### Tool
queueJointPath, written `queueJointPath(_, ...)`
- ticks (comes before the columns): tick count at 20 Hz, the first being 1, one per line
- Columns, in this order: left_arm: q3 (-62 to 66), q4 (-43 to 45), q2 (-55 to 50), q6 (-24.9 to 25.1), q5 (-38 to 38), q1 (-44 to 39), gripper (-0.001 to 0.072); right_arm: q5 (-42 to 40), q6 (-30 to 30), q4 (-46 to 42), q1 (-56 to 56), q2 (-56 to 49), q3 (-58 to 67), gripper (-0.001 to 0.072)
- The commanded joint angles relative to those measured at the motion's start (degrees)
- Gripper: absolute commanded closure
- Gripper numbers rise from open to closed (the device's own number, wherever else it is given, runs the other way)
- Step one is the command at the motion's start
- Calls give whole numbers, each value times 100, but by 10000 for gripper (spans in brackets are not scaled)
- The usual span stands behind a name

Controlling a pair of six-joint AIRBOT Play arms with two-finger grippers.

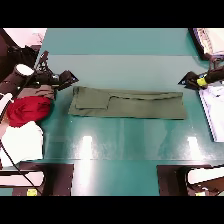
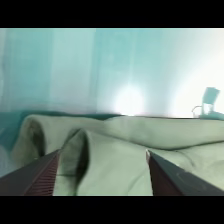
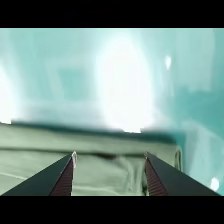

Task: Fold the shirts.

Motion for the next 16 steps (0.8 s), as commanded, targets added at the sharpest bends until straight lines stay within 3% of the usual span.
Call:
queueJointPath(1,382,-136,-7,11,-953,-4,120,1054,-481,431,-472,26,275,207)
queueJointPath(3,428,-192,17,192,-1193,-11,659,1394,-645,433,-863,131,-118,206)
queueJointPath(9,426,-271,15,304,-1224,-411,682,1047,-1335,444,-1532,101,-1604,198)
queueJointPath(16,426,-267,13,302,-767,-1309,682,981,-1475,457,-1185,-422,-1749,199)
